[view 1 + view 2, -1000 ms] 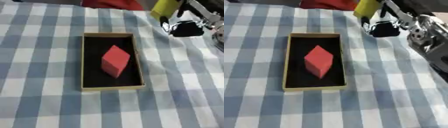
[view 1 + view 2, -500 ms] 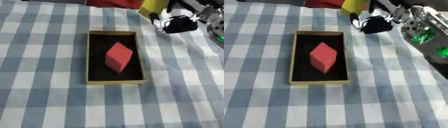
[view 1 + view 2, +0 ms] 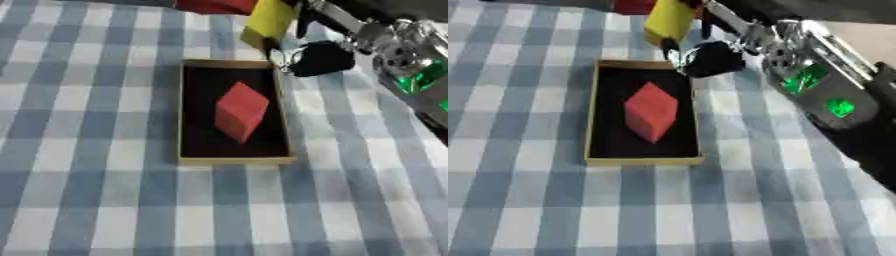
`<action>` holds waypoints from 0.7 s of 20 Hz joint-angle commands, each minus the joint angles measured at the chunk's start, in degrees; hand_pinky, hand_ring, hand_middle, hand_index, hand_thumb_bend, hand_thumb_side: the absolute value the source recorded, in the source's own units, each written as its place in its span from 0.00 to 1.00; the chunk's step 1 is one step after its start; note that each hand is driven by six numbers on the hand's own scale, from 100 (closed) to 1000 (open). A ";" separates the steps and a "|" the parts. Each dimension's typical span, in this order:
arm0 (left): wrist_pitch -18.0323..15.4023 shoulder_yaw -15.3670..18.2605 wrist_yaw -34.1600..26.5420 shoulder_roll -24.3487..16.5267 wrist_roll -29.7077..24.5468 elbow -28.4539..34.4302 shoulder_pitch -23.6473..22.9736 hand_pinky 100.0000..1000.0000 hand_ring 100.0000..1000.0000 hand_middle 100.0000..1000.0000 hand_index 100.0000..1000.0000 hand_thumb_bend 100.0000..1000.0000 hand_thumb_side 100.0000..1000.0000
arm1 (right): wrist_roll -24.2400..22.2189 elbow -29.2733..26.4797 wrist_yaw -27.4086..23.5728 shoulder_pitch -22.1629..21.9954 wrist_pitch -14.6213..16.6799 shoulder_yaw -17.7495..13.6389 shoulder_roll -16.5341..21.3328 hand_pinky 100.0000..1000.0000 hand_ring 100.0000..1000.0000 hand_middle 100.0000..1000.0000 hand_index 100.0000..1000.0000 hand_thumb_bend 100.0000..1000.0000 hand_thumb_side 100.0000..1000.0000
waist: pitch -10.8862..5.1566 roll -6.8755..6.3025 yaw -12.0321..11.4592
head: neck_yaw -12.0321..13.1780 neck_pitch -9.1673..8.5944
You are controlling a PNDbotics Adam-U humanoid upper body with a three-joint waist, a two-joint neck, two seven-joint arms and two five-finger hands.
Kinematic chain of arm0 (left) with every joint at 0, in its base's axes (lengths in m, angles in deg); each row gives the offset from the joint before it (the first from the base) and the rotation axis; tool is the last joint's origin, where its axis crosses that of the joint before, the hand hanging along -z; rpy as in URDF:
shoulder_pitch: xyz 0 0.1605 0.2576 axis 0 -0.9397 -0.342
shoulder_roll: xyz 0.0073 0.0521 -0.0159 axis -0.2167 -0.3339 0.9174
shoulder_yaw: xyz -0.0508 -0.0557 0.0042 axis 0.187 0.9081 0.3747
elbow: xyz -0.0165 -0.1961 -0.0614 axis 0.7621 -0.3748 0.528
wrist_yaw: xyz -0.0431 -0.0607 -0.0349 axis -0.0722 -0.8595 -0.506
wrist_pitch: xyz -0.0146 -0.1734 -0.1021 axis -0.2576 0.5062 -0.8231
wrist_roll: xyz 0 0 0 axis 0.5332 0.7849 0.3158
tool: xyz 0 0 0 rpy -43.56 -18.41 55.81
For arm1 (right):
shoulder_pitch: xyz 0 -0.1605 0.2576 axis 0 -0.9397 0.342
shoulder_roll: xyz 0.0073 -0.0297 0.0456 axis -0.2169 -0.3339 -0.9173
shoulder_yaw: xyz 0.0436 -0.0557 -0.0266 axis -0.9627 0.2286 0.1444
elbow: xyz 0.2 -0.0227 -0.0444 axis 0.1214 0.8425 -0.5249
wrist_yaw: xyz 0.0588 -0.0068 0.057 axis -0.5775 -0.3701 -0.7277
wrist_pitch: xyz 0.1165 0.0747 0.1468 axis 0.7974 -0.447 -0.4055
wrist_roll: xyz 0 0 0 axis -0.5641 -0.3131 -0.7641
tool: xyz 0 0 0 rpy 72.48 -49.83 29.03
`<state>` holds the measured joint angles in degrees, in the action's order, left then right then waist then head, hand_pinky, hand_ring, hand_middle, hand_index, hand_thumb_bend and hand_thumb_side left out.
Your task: Pick up objects on the table and place them in the box.
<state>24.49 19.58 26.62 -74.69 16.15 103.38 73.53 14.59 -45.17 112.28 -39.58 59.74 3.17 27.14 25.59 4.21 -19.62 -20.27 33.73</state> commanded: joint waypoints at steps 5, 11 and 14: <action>-2.13 0.46 -0.85 -1.07 1.06 0.83 0.68 0.62 0.66 0.53 0.35 0.00 0.15 | -2.14 -0.86 2.20 3.43 -1.90 2.23 -2.40 0.67 0.49 0.30 0.57 0.00 0.52 | -0.92 0.20 -0.85 | -0.96 -0.43; -2.30 0.42 -0.59 -0.63 1.10 0.83 0.65 0.62 0.66 0.53 0.35 0.00 0.16 | -3.52 1.70 3.75 5.45 -2.03 4.25 -4.65 0.67 0.50 0.31 0.57 0.00 0.55 | -0.54 0.43 -1.92 | -1.17 -0.62; -2.27 0.39 -0.57 -0.51 1.08 0.83 0.82 0.62 0.66 0.53 0.35 0.00 0.16 | -4.00 3.10 4.58 5.99 -1.48 5.08 -5.63 0.67 0.50 0.31 0.57 0.00 0.56 | -0.39 0.58 -2.15 | -1.05 -0.71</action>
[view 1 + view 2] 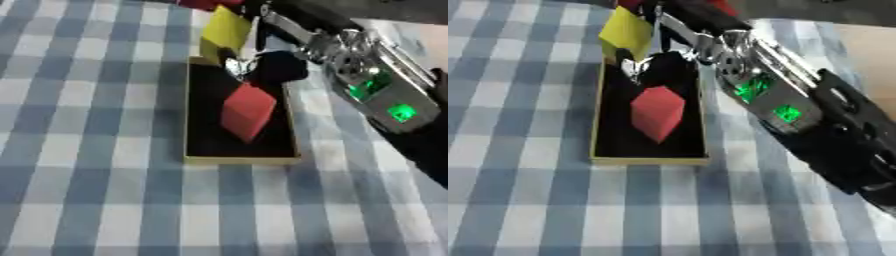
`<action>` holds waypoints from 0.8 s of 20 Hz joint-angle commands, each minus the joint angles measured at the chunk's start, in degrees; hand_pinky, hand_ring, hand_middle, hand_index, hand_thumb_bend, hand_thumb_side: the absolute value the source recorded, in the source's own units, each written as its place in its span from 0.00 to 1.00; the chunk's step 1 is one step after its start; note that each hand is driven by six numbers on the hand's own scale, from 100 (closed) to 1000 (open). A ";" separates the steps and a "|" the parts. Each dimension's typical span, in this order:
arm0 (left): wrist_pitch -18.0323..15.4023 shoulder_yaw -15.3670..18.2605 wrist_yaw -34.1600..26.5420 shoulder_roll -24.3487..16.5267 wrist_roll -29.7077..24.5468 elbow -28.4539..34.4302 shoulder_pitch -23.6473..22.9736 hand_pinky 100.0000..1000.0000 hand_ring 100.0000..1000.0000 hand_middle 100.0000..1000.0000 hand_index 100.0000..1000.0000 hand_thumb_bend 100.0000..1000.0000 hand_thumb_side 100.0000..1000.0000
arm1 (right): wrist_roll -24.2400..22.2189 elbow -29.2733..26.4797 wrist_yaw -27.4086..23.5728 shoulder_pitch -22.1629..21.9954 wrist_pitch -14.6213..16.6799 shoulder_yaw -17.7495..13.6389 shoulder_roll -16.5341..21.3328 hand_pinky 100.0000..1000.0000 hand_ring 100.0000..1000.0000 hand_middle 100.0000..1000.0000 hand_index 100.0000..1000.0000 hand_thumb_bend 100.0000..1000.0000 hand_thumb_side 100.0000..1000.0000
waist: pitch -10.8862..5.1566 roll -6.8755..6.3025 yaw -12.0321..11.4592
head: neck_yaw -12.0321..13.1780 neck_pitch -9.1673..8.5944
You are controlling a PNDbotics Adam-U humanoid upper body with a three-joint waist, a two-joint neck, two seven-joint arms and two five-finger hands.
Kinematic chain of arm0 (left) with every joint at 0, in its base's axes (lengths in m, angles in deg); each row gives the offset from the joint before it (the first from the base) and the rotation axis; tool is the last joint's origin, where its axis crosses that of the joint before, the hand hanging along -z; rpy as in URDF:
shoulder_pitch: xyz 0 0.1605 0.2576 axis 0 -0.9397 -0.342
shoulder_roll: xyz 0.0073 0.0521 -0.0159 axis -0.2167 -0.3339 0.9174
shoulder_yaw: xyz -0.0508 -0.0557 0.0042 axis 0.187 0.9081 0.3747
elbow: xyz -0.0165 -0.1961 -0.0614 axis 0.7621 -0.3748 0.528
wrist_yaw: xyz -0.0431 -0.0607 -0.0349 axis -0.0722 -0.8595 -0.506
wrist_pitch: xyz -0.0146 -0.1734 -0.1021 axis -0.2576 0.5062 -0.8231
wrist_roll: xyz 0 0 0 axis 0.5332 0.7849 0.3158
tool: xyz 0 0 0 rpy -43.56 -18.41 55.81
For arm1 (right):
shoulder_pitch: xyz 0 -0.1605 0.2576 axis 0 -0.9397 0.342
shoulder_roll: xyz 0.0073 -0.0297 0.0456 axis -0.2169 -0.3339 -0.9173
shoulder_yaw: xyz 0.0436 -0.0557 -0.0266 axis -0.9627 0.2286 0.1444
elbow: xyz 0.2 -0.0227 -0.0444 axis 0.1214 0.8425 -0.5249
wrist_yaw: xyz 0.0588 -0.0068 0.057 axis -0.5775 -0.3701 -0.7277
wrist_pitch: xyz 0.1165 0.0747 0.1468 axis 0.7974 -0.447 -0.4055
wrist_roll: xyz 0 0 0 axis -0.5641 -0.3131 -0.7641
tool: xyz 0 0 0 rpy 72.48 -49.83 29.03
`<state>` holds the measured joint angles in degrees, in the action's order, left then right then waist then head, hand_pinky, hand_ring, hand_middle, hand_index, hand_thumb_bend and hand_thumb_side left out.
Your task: Pick up objects on the table and place them in the box.
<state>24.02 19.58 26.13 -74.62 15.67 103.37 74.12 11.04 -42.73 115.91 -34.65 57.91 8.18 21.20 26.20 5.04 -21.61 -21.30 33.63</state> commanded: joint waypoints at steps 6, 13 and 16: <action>-1.74 0.35 -0.09 -0.26 1.29 0.83 0.42 0.62 0.67 0.53 0.35 0.00 0.17 | -0.52 3.92 4.19 0.95 1.29 1.33 -0.98 0.68 0.52 0.33 0.57 0.00 0.55 | -0.70 -0.14 -0.45 | -0.08 -0.95; -1.58 0.36 0.21 0.05 1.22 0.83 0.48 0.62 0.67 0.53 0.35 0.00 0.17 | -1.28 6.76 6.38 0.12 3.42 2.18 -1.60 0.70 0.57 0.39 0.61 0.00 0.58 | -0.33 -0.16 -0.46 | -0.06 -1.12; -1.56 0.33 0.26 0.04 1.27 0.83 0.55 0.62 0.67 0.53 0.35 0.00 0.17 | -3.23 6.94 7.44 0.08 4.80 2.44 -1.72 0.70 0.64 0.47 0.65 0.00 0.61 | -0.25 -0.24 -0.38 | -0.11 -1.08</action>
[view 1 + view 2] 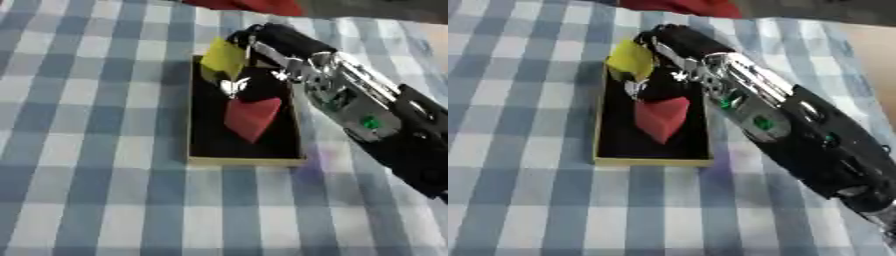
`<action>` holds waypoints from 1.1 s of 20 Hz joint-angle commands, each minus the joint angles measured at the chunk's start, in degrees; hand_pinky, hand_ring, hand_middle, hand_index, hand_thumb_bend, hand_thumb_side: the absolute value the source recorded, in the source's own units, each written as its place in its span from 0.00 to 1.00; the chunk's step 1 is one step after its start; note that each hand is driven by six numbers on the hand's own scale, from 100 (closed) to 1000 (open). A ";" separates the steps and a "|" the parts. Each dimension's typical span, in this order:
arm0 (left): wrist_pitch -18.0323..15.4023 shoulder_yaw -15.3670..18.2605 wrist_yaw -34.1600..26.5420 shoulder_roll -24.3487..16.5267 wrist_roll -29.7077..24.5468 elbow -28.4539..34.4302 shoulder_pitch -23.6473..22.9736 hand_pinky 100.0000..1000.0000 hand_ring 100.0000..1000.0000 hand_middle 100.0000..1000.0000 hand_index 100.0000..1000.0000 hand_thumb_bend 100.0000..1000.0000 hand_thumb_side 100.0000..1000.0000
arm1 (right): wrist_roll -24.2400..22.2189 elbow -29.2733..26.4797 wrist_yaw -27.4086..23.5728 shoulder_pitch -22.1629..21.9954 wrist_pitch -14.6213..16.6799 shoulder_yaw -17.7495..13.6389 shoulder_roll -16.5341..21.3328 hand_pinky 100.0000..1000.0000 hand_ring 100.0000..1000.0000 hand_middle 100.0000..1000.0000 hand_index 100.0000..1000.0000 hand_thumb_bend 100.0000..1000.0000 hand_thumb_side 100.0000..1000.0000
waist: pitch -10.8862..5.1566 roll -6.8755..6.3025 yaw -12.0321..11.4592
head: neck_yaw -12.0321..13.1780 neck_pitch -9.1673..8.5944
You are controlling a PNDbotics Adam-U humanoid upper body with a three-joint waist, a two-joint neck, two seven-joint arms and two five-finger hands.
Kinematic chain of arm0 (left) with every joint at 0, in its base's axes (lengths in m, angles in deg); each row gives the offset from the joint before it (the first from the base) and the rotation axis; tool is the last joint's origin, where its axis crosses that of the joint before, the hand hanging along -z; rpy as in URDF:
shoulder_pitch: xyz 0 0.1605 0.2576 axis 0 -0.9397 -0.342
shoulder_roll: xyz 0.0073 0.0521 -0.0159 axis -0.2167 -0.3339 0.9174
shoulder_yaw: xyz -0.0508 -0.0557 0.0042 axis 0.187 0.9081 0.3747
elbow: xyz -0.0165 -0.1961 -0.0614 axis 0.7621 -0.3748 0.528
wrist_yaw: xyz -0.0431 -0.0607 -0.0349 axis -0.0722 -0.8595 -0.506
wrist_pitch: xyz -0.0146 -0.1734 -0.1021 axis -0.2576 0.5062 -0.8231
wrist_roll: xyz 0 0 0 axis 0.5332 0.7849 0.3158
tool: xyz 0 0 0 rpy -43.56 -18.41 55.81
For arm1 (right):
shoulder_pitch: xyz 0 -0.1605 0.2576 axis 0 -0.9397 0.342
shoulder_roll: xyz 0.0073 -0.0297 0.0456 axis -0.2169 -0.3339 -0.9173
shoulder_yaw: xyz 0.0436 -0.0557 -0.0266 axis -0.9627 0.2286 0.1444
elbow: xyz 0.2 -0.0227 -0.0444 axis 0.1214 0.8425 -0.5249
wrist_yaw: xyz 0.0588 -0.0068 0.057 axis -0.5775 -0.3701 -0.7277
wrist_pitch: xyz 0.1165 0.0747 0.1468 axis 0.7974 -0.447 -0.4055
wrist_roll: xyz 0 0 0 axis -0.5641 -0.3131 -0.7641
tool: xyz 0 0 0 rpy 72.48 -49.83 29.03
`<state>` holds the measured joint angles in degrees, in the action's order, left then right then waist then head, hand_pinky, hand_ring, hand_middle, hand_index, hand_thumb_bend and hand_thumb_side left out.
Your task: Pick up objects on the table and place them in the box.
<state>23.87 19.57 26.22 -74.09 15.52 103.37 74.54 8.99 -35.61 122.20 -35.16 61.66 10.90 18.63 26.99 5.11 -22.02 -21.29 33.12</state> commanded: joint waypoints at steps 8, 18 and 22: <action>-1.24 0.33 0.33 -0.43 1.40 0.83 0.09 0.62 0.67 0.53 0.34 0.00 0.17 | -6.50 -0.45 2.56 1.02 2.84 -0.71 0.50 0.89 0.88 0.77 0.92 0.00 0.74 | -1.03 -0.34 0.18 | -0.15 -0.36; -0.99 0.51 0.04 -0.56 1.18 0.83 -0.04 0.62 0.67 0.53 0.34 0.00 0.16 | -8.29 -1.84 0.96 0.97 3.20 -2.04 0.54 0.95 0.90 0.79 0.98 0.00 0.22 | -1.53 -0.26 0.52 | 0.05 -0.08; -0.94 0.61 -0.16 -0.62 1.08 0.83 -0.15 0.62 0.67 0.53 0.34 0.00 0.16 | -7.65 -3.25 -3.75 0.93 1.55 -2.62 0.70 0.95 0.89 0.77 0.97 0.00 0.01 | -1.77 -0.36 0.67 | 0.11 0.03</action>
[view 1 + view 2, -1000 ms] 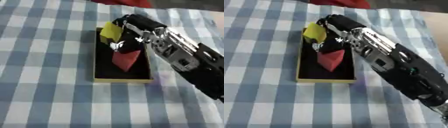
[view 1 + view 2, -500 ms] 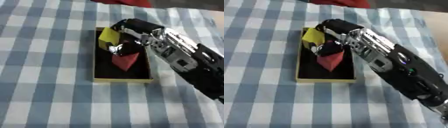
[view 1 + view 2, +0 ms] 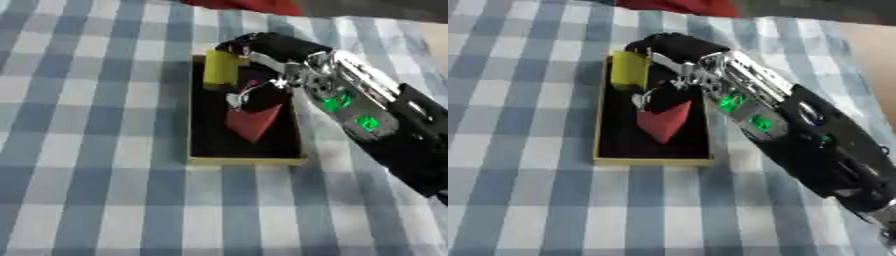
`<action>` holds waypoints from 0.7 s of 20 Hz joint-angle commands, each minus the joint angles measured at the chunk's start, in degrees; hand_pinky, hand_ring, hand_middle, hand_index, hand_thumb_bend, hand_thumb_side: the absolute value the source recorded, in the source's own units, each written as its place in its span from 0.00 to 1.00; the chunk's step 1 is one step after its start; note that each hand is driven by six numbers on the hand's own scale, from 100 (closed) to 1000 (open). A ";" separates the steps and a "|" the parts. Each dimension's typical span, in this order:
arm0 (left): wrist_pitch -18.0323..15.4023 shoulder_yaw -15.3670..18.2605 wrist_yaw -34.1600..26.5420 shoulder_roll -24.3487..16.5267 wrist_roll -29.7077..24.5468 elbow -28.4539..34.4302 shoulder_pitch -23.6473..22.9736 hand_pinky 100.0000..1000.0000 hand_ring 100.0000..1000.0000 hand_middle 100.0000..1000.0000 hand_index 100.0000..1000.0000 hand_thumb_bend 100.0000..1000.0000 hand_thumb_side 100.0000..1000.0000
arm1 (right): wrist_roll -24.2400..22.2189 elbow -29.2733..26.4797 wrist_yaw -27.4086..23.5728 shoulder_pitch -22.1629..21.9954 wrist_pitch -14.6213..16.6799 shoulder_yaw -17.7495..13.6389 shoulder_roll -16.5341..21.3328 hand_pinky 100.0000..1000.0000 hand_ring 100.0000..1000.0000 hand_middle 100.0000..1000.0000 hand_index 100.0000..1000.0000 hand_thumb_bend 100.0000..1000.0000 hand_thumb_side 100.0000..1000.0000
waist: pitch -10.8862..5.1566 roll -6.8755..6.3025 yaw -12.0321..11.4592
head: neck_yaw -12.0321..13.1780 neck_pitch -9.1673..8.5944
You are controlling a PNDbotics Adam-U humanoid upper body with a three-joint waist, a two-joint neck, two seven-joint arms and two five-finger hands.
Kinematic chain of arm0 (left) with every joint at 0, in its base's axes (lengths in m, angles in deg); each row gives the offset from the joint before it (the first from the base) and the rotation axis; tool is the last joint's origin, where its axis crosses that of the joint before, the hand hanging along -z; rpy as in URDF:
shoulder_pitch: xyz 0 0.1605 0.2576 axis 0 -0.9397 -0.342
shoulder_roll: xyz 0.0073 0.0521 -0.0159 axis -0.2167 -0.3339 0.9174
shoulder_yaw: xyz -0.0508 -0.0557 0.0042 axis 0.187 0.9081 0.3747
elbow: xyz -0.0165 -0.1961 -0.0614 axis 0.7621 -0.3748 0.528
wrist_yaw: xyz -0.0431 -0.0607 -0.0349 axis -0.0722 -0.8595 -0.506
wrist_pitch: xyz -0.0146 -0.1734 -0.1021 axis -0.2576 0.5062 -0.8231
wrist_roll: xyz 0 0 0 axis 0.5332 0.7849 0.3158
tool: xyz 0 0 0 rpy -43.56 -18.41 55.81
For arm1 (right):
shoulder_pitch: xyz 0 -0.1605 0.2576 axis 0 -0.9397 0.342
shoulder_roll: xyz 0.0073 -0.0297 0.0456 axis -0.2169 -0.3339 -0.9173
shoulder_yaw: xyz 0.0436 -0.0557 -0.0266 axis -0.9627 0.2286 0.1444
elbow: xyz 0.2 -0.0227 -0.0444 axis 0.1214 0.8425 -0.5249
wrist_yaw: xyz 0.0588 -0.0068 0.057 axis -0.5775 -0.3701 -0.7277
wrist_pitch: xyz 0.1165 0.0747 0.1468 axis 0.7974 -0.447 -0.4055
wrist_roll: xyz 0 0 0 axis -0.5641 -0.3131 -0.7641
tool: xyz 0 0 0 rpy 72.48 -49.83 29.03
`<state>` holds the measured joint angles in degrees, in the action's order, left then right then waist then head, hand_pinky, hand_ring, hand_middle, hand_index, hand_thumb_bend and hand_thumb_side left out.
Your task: Pick up objects on the table and place them in the box.
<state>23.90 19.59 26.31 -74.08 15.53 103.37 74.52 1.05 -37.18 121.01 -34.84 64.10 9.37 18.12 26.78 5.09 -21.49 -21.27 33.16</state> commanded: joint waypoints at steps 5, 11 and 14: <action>-0.98 0.68 -0.51 -0.75 0.91 0.83 -0.23 0.62 0.66 0.53 0.34 0.00 0.15 | 0.35 -3.51 -5.94 0.36 -2.37 -1.29 1.72 0.96 0.89 0.79 0.99 0.00 0.07 | -1.88 -0.34 0.36 | 0.02 0.17; -1.00 0.80 -0.81 -0.88 0.91 0.83 -0.39 0.62 0.66 0.53 0.34 0.00 0.15 | 0.51 -3.86 -7.34 0.18 -2.87 -1.56 1.55 0.96 0.89 0.78 1.00 0.00 0.20 | -2.18 -0.47 0.50 | 0.03 0.29; -1.01 0.84 -0.94 -0.98 0.90 0.83 -0.46 0.62 0.66 0.53 0.34 0.00 0.16 | 0.99 -4.39 -8.57 0.11 -3.16 -1.52 1.51 0.97 0.89 0.79 1.00 0.00 0.30 | -2.35 -0.52 0.59 | 0.08 0.38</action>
<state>23.91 19.92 25.62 -74.10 15.50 103.37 74.28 1.79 -40.26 113.20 -35.18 61.16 8.69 18.17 25.80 4.96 -20.94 -21.27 33.26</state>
